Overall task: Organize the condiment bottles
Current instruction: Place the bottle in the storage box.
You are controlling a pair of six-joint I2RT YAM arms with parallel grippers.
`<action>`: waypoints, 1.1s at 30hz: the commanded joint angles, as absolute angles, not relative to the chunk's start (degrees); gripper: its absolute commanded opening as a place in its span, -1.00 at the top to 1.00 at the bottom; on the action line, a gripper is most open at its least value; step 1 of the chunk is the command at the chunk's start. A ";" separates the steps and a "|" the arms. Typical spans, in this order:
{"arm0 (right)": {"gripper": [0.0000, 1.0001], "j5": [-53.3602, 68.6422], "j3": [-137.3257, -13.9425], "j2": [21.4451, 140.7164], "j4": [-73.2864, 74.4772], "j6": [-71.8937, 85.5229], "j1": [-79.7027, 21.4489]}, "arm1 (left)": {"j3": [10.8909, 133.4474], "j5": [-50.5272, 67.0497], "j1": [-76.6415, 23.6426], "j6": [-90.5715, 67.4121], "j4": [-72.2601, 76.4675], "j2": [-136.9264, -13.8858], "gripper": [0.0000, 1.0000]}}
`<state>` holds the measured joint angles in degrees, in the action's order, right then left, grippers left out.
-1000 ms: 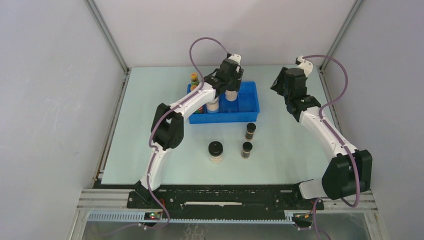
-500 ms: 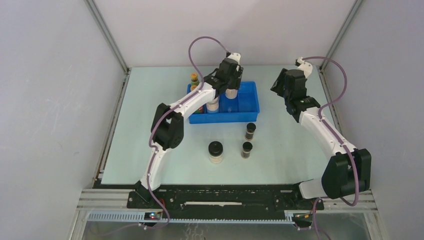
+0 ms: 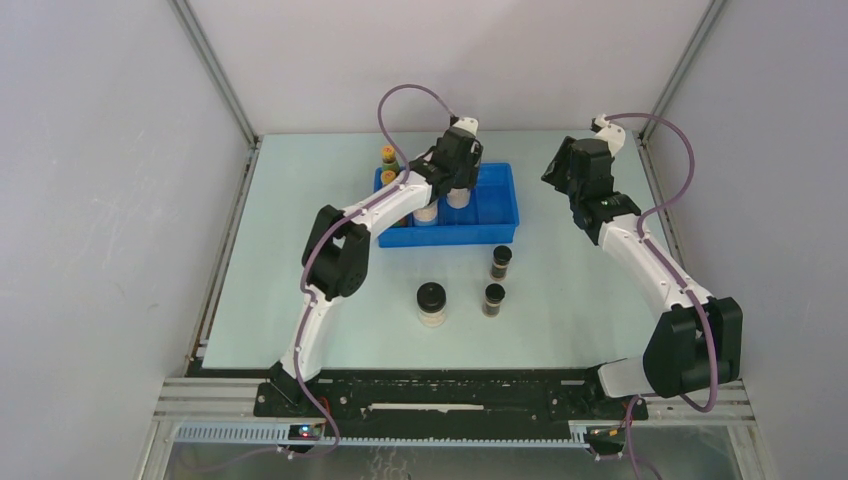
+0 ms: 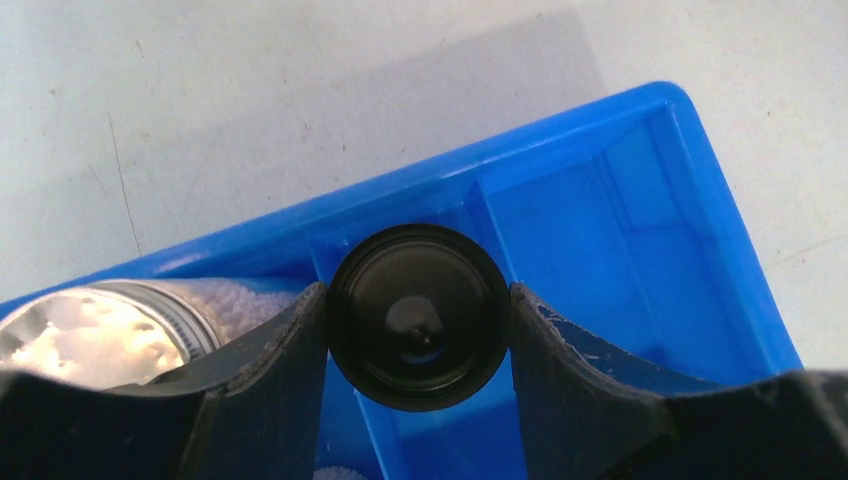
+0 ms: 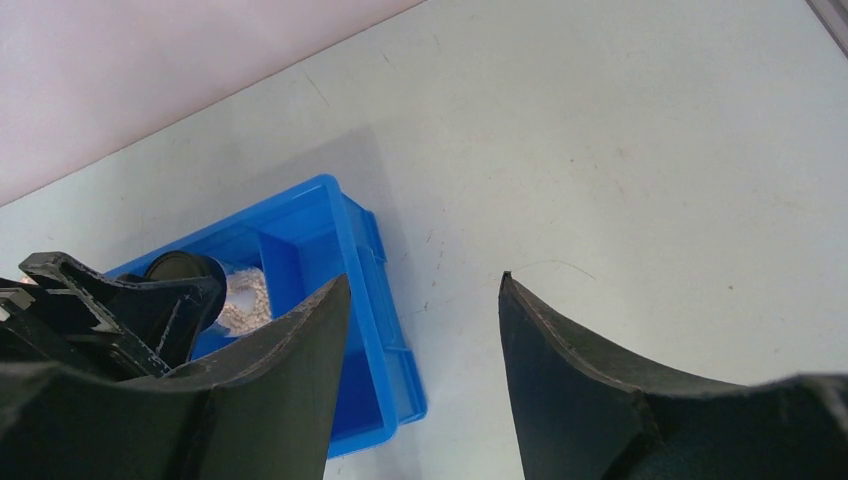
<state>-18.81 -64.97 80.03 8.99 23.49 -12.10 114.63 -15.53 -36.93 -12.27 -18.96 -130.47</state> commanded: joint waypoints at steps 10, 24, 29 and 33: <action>-0.29 -18.36 -65.18 79.37 6.55 23.34 -11.78 | 112.96 -17.12 -36.72 -13.89 -15.12 -127.31 0.04; -0.29 -18.31 -65.21 78.69 7.32 23.40 -12.19 | 113.75 -15.81 -36.82 -12.53 -14.59 -126.48 -0.80; -0.29 -19.09 -65.15 77.17 8.35 22.99 -12.76 | 114.08 -14.67 -37.39 -11.43 -13.56 -124.79 -0.81; -0.29 -19.91 -65.18 75.23 10.05 22.77 -13.37 | 115.02 -13.16 -38.60 -9.91 -13.53 -123.26 -0.81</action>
<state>-18.00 -64.95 79.13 9.41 23.38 -12.64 114.04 -14.94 -37.45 -12.49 -16.51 -129.73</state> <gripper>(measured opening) 0.644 0.900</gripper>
